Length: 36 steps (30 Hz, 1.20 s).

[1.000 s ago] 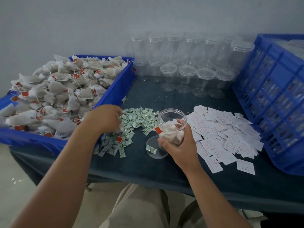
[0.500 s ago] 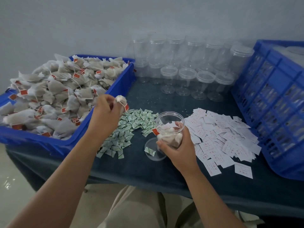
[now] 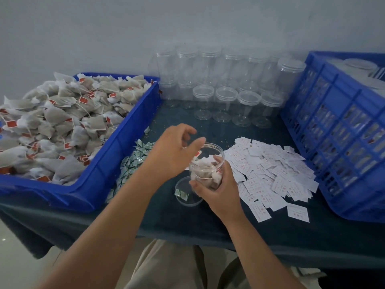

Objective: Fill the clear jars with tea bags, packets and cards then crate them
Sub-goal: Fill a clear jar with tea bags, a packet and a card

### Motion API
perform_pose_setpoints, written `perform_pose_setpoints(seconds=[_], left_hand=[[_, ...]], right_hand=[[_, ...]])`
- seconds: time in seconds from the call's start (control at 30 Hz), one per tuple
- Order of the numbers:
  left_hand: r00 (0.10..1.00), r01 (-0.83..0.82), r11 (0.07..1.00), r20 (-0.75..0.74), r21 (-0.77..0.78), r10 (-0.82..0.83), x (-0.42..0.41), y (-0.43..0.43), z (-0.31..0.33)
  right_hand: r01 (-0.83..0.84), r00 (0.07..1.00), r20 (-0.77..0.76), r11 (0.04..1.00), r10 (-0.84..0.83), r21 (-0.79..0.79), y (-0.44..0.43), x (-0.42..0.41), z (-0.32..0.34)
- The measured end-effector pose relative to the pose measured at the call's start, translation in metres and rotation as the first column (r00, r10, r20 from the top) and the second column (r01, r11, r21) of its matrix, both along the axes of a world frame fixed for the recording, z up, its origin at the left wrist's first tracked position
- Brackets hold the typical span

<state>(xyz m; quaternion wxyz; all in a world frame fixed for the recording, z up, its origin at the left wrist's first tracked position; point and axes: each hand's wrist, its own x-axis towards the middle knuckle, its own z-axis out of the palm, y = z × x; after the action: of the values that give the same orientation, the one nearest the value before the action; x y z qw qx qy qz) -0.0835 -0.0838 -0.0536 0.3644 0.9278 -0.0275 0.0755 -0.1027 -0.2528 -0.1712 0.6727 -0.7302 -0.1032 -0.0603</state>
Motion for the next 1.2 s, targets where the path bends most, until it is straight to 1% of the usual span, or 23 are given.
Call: perform_pose_setpoints(seconds=[0.07,0.13,0.2,0.3,0.37,0.43,0.47,0.5,0.57,0.6,0.63,0.73,0.8,0.83,0.87,0.93,0.97,1.0,1.03,1.07,1.1,1.17,1.2], left_hand=[[0.988,-0.067,0.997,-0.14,-0.023,0.063,-0.011,0.009,-0.006],[0.977,-0.056,0.994,-0.212,-0.098,0.034,-0.022,0.013,-0.012],[0.986,-0.063,0.988,-0.163,-0.141,0.039,-0.029,0.014,-0.011],[0.997,-0.072,0.974,-0.022,-0.216,0.068,-0.028,0.01,-0.003],[0.989,-0.106,0.956,0.075,-0.272,0.13,-0.025,0.011,0.003],[0.985,-0.14,0.977,0.074,-0.161,0.154,-0.022,0.018,-0.001],[0.994,-0.108,0.994,-0.001,-0.034,0.108,-0.021,0.024,-0.006],[0.992,-0.026,0.993,-0.119,0.114,0.04,-0.021,0.028,-0.013],[0.935,0.198,0.915,-0.349,0.353,-0.067,-0.027,0.029,-0.034],[0.912,0.269,0.871,-0.398,0.411,-0.094,-0.03,0.026,-0.046],[0.911,0.281,0.855,-0.402,0.435,-0.094,-0.033,0.023,-0.057],[0.941,0.182,0.908,-0.335,0.378,-0.049,-0.037,0.018,-0.075],[0.951,0.142,0.917,-0.307,0.373,-0.022,-0.036,0.019,-0.078],[0.967,0.098,0.93,-0.256,0.353,-0.005,-0.036,0.02,-0.077],[0.985,0.019,0.959,-0.17,0.282,0.03,-0.036,0.02,-0.073],[0.987,-0.157,0.988,0.037,-0.002,0.157,-0.037,0.016,-0.055],[0.971,-0.182,0.969,0.125,-0.169,0.205,-0.038,0.014,-0.042],[0.957,-0.148,0.942,0.198,-0.301,0.213,-0.039,0.011,-0.029],[0.948,-0.08,0.925,0.26,-0.371,0.185,-0.04,0.008,-0.016],[0.941,-0.004,0.929,0.312,-0.371,0.128,-0.041,0.005,-0.003],[0.936,0.061,0.947,0.347,-0.314,0.054,-0.04,0.002,0.007],[0.936,0.122,0.988,0.341,-0.098,-0.082,-0.03,-0.005,0.019],[0.95,0.126,0.992,0.285,0.026,-0.128,-0.023,-0.008,0.021]], right_hand=[[-0.005,1.0,0.008,1.0,0.005,-0.009,-0.001,0.0,-0.002],[0.002,0.999,0.034,1.0,-0.001,-0.027,-0.001,0.001,0.0],[-0.002,0.999,0.051,0.999,0.005,-0.043,0.0,0.001,0.003],[-0.02,0.999,0.047,0.999,0.022,-0.042,0.001,0.0,0.003],[-0.03,0.999,0.038,0.999,0.03,-0.018,0.0,0.0,0.0],[-0.017,0.999,0.028,1.0,0.017,0.001,-0.001,0.0,-0.002],[-0.006,1.0,0.017,1.0,0.006,0.015,-0.001,0.001,-0.002],[0.006,1.0,0.006,0.999,-0.006,0.032,-0.002,0.001,-0.002],[0.03,1.0,-0.002,0.998,-0.03,0.051,-0.002,0.002,-0.001],[0.039,0.999,-0.003,0.998,-0.039,0.056,-0.002,0.002,0.0],[0.044,0.999,-0.004,0.997,-0.044,0.063,-0.002,0.002,-0.001],[0.04,0.999,-0.004,0.997,-0.04,0.069,0.0,0.001,-0.002],[0.035,0.999,0.001,0.998,-0.035,0.06,0.001,0.0,-0.004],[0.032,0.999,0.001,0.998,-0.032,0.058,0.0,0.0,-0.004],[0.029,1.0,0.007,0.998,-0.029,0.052,0.0,0.0,-0.004],[0.031,0.999,0.038,0.999,-0.032,0.022,-0.001,0.001,-0.003],[0.037,0.998,0.056,0.999,-0.037,0.005,-0.001,0.001,-0.002],[0.043,0.997,0.069,0.999,-0.042,-0.009,-0.001,0.002,-0.001],[0.049,0.996,0.078,0.999,-0.047,-0.019,-0.001,0.002,0.0],[0.052,0.995,0.085,0.998,-0.05,-0.025,-0.002,0.002,0.0],[0.051,0.995,0.089,0.998,-0.049,-0.028,-0.002,0.001,0.0],[0.043,0.995,0.094,0.999,-0.041,-0.013,-0.002,0.0,0.002],[0.037,0.994,0.101,0.999,-0.037,0.003,-0.002,0.0,0.002]])
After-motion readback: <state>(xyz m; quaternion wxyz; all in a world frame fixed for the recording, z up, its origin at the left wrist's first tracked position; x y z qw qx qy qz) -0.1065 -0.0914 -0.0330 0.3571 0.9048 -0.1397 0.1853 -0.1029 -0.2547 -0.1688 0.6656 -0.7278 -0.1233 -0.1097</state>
